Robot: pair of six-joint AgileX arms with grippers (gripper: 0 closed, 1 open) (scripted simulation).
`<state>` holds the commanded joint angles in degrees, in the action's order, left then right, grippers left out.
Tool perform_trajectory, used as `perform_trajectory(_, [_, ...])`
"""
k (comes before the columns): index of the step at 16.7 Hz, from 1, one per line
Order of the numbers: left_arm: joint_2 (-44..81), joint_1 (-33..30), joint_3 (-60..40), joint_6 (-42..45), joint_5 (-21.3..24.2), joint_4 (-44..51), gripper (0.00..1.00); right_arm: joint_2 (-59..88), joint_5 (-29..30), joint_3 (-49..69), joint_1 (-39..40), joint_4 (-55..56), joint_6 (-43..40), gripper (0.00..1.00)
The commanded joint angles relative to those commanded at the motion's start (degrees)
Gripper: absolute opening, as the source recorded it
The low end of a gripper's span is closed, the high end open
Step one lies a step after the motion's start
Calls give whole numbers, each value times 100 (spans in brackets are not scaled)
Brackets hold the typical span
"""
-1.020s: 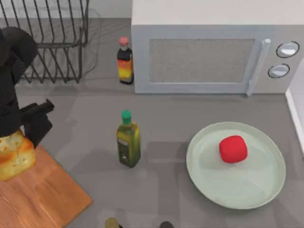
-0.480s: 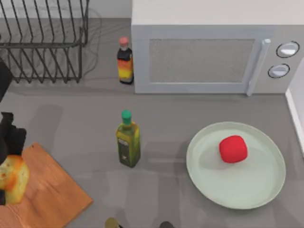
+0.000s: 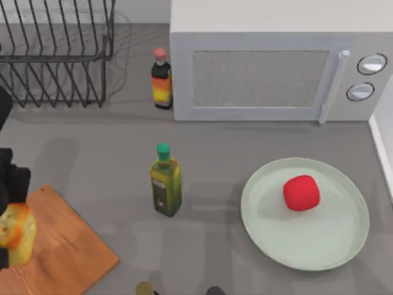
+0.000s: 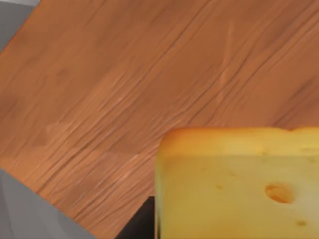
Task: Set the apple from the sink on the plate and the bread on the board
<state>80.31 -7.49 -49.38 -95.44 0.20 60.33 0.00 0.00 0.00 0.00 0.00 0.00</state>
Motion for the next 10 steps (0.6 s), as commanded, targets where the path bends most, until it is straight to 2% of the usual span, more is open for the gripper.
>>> perform_trajectory(10, [191, 16, 439, -5, 4, -834, 0, 0, 0, 0, 0, 0, 0, 100])
